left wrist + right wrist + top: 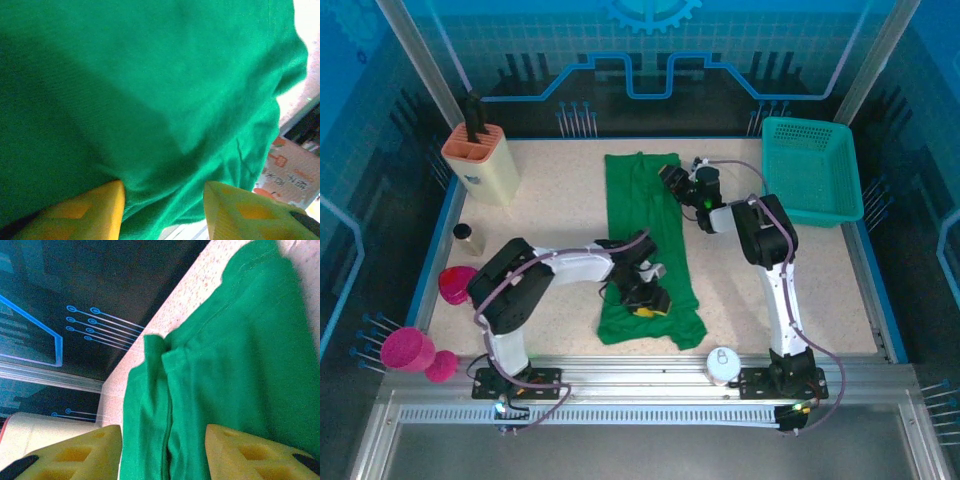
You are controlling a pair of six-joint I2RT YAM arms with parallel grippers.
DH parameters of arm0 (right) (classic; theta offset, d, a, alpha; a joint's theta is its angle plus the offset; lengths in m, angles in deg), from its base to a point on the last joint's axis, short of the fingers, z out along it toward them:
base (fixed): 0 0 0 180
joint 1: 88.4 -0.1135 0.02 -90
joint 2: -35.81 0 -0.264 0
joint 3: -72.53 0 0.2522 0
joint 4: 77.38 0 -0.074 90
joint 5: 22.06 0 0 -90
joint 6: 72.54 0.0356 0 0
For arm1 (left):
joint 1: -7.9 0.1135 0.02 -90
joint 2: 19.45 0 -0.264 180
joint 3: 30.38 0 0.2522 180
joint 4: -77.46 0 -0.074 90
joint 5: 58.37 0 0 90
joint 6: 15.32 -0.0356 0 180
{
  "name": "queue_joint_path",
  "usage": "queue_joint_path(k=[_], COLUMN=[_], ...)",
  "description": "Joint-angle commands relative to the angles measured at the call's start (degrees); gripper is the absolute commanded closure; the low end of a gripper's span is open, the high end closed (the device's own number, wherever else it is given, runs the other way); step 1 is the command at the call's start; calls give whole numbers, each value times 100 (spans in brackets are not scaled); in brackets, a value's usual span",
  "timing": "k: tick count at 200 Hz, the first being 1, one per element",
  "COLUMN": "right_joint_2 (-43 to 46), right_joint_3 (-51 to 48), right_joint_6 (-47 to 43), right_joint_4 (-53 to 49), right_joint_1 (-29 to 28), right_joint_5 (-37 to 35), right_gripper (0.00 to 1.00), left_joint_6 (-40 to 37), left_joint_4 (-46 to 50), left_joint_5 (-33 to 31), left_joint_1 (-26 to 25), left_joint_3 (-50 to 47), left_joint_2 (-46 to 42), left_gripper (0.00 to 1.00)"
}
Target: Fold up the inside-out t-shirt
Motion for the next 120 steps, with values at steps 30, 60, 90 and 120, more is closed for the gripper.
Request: queue_joint_path(k=[30,60,90,120], right_joint_2=[200,1369,2186,3081], right_joint_3=[-250,-712,-1127,-1935], right_joint_6=[26,-746,-1025,-1687], right_joint_4=[1383,1182,1750,2593], right_joint_1=[458,679,977,1227], right_joint_5=[1084,1477,2536,3272], right_gripper=[49,48,48,43], left_joint_6=[187,-1245,-4402,-8754], left_joint_4=[596,1741,2118,2498], left_joint_5=[327,-670,-1000,-1303], left_joint_1=[-482,-443,-734,-1061], left_joint_3=[116,1088,1135,517], left_joint_2=[-739,-1556,-2316,-3275], left_gripper=[53,54,52,22])
